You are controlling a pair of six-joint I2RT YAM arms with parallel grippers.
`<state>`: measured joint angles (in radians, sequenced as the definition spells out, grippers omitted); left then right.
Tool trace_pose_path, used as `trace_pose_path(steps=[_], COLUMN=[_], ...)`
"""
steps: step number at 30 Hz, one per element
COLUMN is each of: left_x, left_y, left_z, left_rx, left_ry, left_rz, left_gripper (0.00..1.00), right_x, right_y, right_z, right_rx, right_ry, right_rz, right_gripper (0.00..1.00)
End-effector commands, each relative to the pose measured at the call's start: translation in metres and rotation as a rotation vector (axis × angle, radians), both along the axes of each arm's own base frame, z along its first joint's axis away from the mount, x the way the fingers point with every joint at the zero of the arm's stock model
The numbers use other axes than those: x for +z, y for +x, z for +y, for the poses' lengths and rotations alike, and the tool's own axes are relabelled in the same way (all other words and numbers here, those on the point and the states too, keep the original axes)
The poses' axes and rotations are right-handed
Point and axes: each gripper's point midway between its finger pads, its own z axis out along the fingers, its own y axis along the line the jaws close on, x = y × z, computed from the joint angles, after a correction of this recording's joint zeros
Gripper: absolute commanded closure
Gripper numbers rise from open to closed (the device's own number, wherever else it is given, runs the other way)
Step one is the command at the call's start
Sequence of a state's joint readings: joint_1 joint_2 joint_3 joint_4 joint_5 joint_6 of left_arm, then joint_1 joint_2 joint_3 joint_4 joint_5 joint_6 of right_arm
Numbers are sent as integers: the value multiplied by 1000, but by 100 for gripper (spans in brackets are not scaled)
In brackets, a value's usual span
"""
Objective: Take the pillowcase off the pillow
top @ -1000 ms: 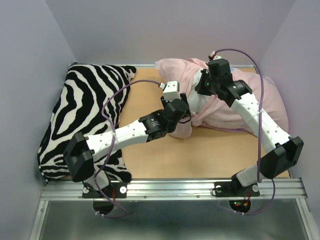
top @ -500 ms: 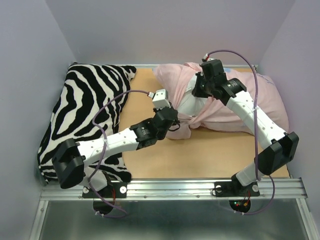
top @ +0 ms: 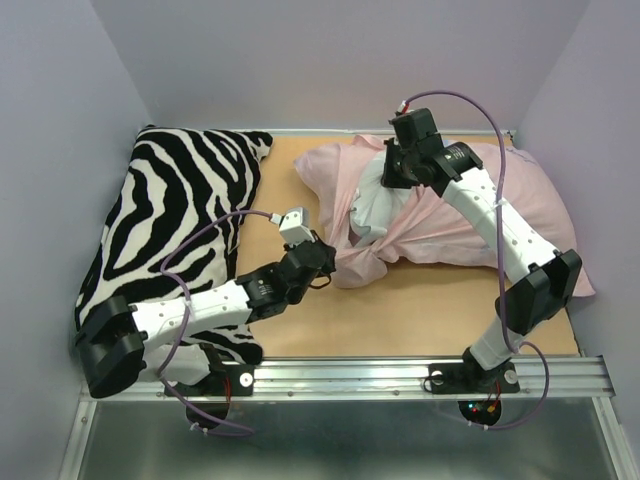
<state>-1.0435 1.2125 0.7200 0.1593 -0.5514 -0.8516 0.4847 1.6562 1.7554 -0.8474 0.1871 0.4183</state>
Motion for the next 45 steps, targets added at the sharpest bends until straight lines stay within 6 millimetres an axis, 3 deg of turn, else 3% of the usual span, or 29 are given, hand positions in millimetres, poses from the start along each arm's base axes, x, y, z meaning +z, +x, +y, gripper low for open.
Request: trace_pose_path(steps=[1, 4, 7, 10, 11, 12, 13, 16, 18, 19, 20, 21, 24, 25, 28, 29, 33, 34, 36, 37, 40, 42, 45], left_x=[-17, -20, -26, -63, -64, -71, -89, -110, -113, -116, -120, -120, -108, -101, -80, -75, -52, -35, -33, -16, 6, 34, 59], left_y=[-15, -13, -7, 4, 17, 19, 23, 44, 60, 63, 69, 75, 93, 96, 102, 103, 91, 86, 72, 66, 54, 52, 59], left_z=[15, 14, 8, 4, 5, 2, 4, 12, 17, 17, 16, 17, 15, 15, 16, 17, 22, 23, 28, 34, 44, 46, 33], left_rx=[-33, -30, -20, -3, 22, 10, 10, 43, 70, 67, 70, 73, 53, 52, 56, 56, 28, 8, -12, -11, -12, -31, -84], left_ry=[60, 68, 69, 98, 68, 52, 66, 29, -2, -15, -18, -32, -60, -57, -33, -33, -39, -48, -18, -21, -19, -33, -11], left_rz=[30, 29, 26, 78, 69, 88, 116, 173, 179, 192, 204, 211, 194, 181, 141, 132, 89, 53, 59, 18, -22, -90, -140], left_gripper=[90, 100, 100, 100, 100, 100, 100, 100, 100, 100, 100, 100, 100, 100, 96, 93, 75, 69, 67, 65, 63, 58, 55], right_x=[77, 78, 99, 136, 157, 164, 169, 171, 166, 150, 150, 136, 67, 12, -37, -76, -122, -126, -130, -129, -123, -126, -126], right_y=[50, 49, 43, 31, 25, 20, 15, -4, -18, -29, -40, -56, -94, -106, -130, -141, -153, -151, -147, -146, -139, -137, -135], right_z=[-21, -20, -7, -5, -9, -11, -15, -13, -4, -4, 3, 16, 14, 9, -1, -5, -11, -13, -17, -18, -19, -17, -16], right_rx=[-145, -151, -87, -52, -55, -54, -58, -6, 57, 68, 122, 211, 237, 210, 170, 147, 107, 101, 78, 79, 74, 78, 74], right_ry=[72, 87, 157, 212, 227, 231, 234, 286, 324, 330, 370, 415, 451, 434, 445, 424, 422, 411, 386, 377, 361, 357, 357], right_rz=[-292, -296, -316, -366, -405, -415, -419, -403, -371, -334, -340, -301, -193, -95, -36, 39, 98, 98, 94, 87, 67, 78, 81], right_gripper=[99, 99, 99, 99, 100, 99, 99, 99, 100, 99, 100, 100, 100, 99, 99, 99, 99, 100, 99, 99, 99, 99, 99])
